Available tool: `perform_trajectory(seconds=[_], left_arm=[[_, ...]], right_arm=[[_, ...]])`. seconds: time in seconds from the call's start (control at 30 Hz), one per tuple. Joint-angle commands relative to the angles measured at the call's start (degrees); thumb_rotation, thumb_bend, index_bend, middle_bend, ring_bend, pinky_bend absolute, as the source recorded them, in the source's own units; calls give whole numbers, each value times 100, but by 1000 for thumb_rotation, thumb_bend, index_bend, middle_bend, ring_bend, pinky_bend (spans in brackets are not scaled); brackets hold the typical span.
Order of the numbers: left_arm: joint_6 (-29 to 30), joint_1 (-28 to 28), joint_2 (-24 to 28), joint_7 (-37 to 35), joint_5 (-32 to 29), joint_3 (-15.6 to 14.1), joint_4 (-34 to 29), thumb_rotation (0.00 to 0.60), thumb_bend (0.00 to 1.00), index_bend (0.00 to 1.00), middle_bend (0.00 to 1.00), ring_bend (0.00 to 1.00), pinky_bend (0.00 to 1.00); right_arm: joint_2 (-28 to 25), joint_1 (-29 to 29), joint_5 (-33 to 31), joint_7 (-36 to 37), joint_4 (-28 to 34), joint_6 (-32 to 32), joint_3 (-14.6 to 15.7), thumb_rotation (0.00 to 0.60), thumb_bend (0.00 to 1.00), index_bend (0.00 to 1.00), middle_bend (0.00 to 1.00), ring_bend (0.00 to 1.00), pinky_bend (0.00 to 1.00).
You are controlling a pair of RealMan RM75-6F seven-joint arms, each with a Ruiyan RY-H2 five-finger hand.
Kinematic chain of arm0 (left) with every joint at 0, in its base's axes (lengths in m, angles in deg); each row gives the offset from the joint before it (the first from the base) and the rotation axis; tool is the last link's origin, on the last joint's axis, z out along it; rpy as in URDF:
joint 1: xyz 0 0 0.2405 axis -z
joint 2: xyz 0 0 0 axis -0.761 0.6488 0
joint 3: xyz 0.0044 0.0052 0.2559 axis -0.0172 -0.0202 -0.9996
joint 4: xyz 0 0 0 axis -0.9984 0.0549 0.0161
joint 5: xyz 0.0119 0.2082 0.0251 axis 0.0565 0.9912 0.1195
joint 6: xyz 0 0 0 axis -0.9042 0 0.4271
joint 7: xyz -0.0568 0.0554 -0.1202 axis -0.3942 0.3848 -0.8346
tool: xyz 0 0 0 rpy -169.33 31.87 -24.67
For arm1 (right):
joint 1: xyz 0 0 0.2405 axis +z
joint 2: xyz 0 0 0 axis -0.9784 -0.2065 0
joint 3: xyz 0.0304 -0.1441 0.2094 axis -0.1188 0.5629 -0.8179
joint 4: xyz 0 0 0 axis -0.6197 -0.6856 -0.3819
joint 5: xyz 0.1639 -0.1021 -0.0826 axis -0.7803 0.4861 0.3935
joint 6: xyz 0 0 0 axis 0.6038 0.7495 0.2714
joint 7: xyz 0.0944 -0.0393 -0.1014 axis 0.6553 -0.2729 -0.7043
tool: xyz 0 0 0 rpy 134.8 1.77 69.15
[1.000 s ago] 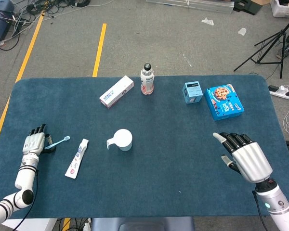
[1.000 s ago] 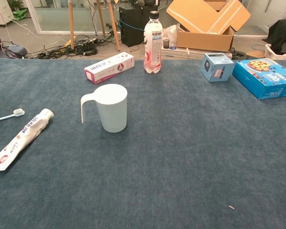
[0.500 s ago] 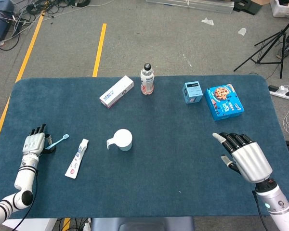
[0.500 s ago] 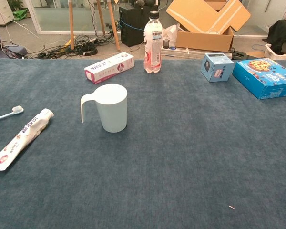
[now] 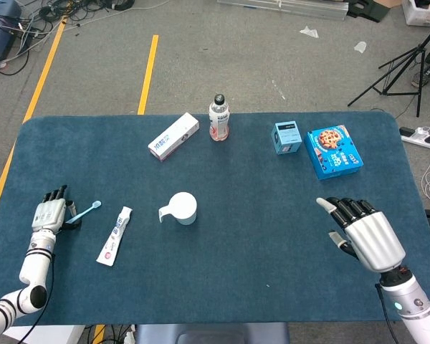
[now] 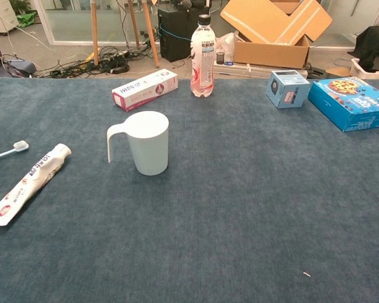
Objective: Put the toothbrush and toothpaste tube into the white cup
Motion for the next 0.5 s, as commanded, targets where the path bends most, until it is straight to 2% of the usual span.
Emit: perform_trajectory(seconds=[0.03,0.5], left_arm=[[91,-51,84,-62,68,7,-123,600,488,557,0,0,0],[871,-325,801,-360,485,156,-1279,600,488,557,0,0,0]], right_arm=[[-1,-3,7,3,-2,8,2,600,203,246,322,342,466],[30,-3,37,5,-7,17,11,600,202,246,322,342,467]])
